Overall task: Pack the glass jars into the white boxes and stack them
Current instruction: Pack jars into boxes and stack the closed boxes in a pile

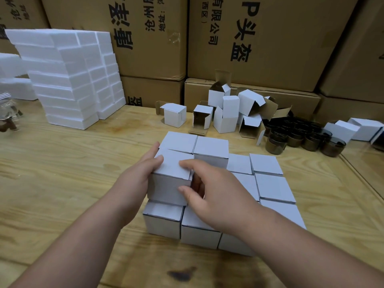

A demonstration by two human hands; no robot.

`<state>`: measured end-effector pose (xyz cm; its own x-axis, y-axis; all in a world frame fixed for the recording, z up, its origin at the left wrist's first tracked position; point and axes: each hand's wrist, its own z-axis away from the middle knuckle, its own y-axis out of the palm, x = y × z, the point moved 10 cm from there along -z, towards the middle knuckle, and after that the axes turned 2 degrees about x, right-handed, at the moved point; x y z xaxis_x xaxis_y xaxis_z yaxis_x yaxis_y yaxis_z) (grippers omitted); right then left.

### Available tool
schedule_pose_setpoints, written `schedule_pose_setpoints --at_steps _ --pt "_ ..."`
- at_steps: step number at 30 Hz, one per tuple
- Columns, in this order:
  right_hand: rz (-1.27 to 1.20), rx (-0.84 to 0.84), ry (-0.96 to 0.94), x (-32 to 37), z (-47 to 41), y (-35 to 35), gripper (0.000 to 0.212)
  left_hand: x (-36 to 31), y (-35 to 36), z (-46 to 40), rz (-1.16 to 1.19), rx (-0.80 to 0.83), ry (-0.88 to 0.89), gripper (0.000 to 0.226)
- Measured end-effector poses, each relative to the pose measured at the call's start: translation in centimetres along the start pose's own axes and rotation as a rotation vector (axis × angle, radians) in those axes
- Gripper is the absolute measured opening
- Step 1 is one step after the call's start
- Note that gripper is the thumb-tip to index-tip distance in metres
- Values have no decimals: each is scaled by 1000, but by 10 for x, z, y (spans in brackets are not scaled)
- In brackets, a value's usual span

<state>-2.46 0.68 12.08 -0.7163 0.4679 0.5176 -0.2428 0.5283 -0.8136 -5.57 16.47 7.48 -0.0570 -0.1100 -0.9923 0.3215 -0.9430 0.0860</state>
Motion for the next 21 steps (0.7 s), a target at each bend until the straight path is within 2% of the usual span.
schedule_pose_setpoints --at_steps 3,8,14,21 --pt "-17 -19 -5 1 0 -4 45 0 -3 -1 23 -60 -5 68" --pt "0 -63 -67 9 -1 -14 40 2 -1 -4 95 -56 -26 63" --pt "59 1 -107 6 1 -10 40 6 0 -2 -26 -100 -7 62" --pt "80 -35 -145 0 4 -14 34 6 7 -3 -111 -102 -2 70"
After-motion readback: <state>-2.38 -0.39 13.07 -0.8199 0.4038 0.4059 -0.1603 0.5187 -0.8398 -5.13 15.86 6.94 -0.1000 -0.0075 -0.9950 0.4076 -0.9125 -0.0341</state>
